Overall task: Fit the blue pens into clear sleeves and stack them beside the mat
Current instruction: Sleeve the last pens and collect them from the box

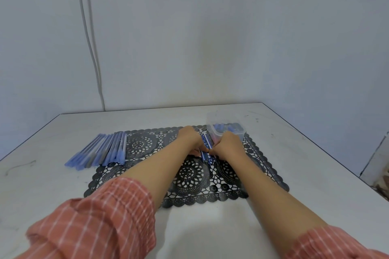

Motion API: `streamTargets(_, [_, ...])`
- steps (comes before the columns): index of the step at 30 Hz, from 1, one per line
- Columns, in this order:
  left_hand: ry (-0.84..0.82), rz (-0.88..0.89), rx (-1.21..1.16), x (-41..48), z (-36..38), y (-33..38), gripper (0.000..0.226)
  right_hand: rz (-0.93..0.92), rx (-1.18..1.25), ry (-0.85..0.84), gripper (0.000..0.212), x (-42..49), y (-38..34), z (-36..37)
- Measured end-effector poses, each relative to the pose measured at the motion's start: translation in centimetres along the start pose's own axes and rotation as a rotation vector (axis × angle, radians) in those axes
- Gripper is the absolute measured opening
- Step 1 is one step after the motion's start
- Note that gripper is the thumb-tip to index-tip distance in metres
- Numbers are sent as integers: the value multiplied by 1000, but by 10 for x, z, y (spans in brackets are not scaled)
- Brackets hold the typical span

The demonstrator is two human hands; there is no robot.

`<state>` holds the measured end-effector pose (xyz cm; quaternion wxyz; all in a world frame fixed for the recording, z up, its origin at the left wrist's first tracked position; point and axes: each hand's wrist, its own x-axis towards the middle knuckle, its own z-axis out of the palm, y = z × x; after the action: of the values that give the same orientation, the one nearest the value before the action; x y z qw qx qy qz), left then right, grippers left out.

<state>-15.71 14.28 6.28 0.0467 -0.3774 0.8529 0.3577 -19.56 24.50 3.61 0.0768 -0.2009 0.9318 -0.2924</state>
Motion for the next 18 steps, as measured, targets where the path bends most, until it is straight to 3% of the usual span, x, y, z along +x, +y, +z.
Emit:
streamTargets(3, [9, 54, 25, 1, 1, -1, 30, -11, -20, 14, 37, -5, -2, 2])
streamTargets(7, [250, 186, 287, 1, -4, -9, 12, -85, -132, 85, 15, -13, -6, 6])
streamTargets(11, [354, 239, 456, 0, -8, -20, 19, -108, -261, 105, 26, -17, -13, 12])
streamTargets(18, [223, 256, 612, 6, -4, -36, 31, -150, -489, 84, 26, -23, -19, 24])
